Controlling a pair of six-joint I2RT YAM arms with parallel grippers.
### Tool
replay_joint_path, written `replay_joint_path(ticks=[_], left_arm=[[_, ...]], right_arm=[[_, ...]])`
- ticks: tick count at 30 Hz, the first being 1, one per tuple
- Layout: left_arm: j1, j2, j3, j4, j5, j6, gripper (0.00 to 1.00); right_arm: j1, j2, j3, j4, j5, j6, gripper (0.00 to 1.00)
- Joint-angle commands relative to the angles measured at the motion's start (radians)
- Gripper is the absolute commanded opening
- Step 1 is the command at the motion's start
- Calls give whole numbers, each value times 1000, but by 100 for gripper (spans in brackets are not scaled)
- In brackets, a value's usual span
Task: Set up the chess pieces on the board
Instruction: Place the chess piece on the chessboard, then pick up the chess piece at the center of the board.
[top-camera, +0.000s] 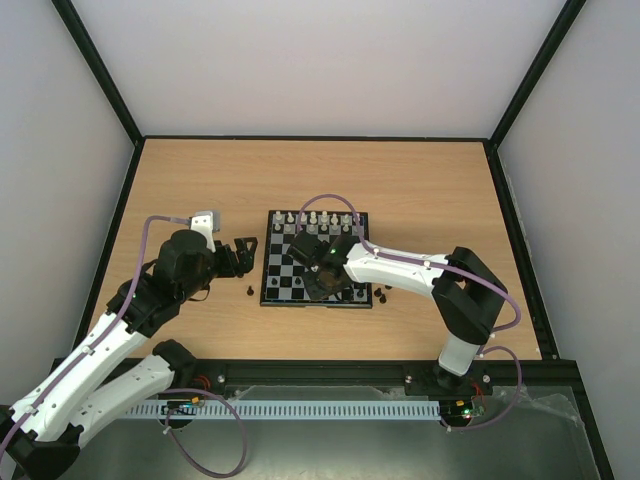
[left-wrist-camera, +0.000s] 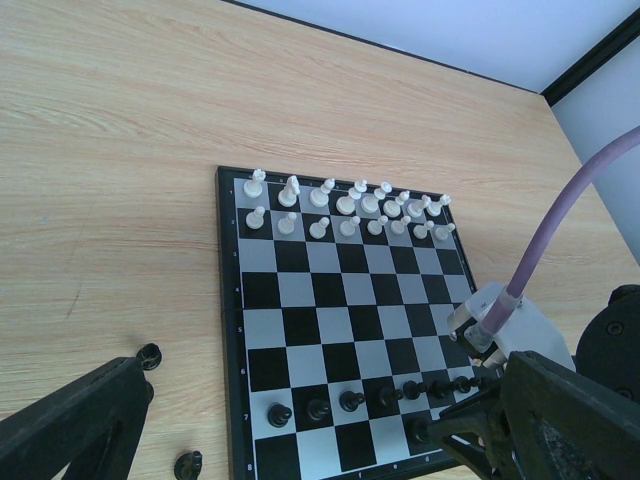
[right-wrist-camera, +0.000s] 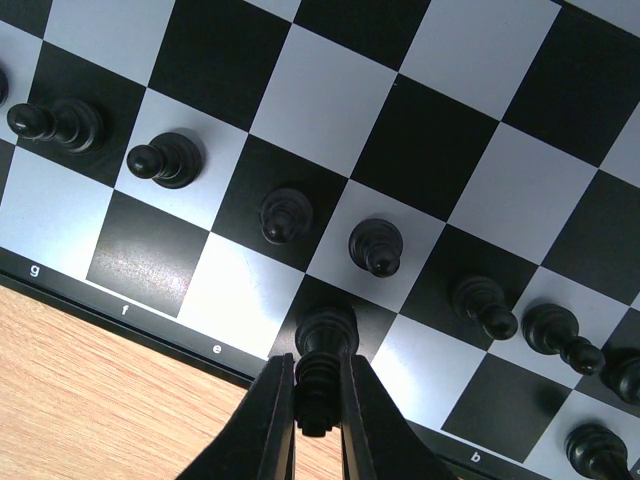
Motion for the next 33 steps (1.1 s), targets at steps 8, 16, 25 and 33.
replay_joint_path(ticks=[8,16,25,33], left_arm=[[7,0,-5,-2,9,-4,100],[6,2,-3,-2,11,-5,100],[7,4,3,-2,12,-8,100],[6,-7,18,-30,0,-20,99]], right_arm=[[6,-7,-14,-41,-3,12,11],[6,-44,-1,-66,-6,14,21],[5,-137,5,-100,-6,21,42],[6,-253,-22,-161,90,28,73]])
